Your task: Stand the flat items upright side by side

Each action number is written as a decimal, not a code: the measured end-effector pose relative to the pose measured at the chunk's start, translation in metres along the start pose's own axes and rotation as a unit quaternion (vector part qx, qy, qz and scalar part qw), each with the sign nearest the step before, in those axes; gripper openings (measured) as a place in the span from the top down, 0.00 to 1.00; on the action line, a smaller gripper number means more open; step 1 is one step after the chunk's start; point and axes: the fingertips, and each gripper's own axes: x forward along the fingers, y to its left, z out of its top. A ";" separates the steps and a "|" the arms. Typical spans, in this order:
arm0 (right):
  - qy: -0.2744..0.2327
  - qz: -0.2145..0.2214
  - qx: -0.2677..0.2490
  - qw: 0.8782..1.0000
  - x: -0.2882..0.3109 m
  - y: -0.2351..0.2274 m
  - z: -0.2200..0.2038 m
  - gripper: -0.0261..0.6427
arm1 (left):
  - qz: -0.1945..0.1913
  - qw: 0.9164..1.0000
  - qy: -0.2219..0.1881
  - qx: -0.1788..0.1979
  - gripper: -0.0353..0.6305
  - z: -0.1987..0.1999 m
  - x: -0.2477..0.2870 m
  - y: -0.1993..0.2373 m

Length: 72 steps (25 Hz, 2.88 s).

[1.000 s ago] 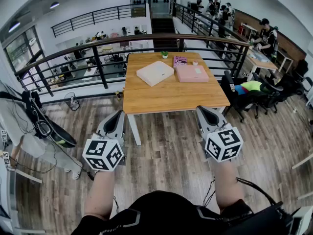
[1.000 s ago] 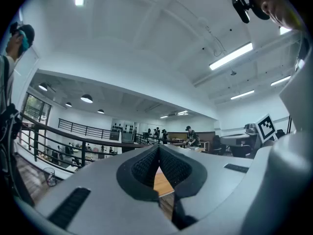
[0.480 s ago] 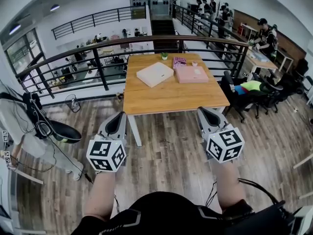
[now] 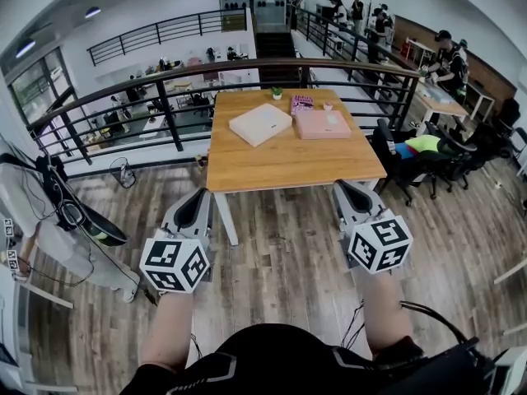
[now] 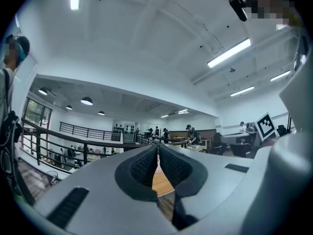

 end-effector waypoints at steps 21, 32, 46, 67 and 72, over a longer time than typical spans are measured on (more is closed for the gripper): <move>0.003 0.026 0.016 1.000 0.009 -0.011 -0.006 0.49 | -0.004 1.000 0.016 0.005 0.51 -0.014 0.004 -0.003; 0.002 0.029 0.028 0.999 0.006 -0.029 -0.014 0.35 | -0.007 1.000 0.012 0.010 0.42 -0.016 0.012 -0.020; 0.000 0.052 0.029 0.998 0.000 -0.074 -0.028 0.32 | -0.002 1.000 0.019 0.009 0.41 -0.025 0.053 -0.055; 0.042 0.033 0.001 0.999 0.149 -0.097 -0.041 0.32 | -0.045 0.999 0.019 0.000 0.41 -0.047 0.186 0.048; 0.052 0.020 -0.010 0.998 0.200 -0.095 -0.035 0.32 | -0.085 0.996 0.019 0.011 0.41 -0.039 0.221 0.082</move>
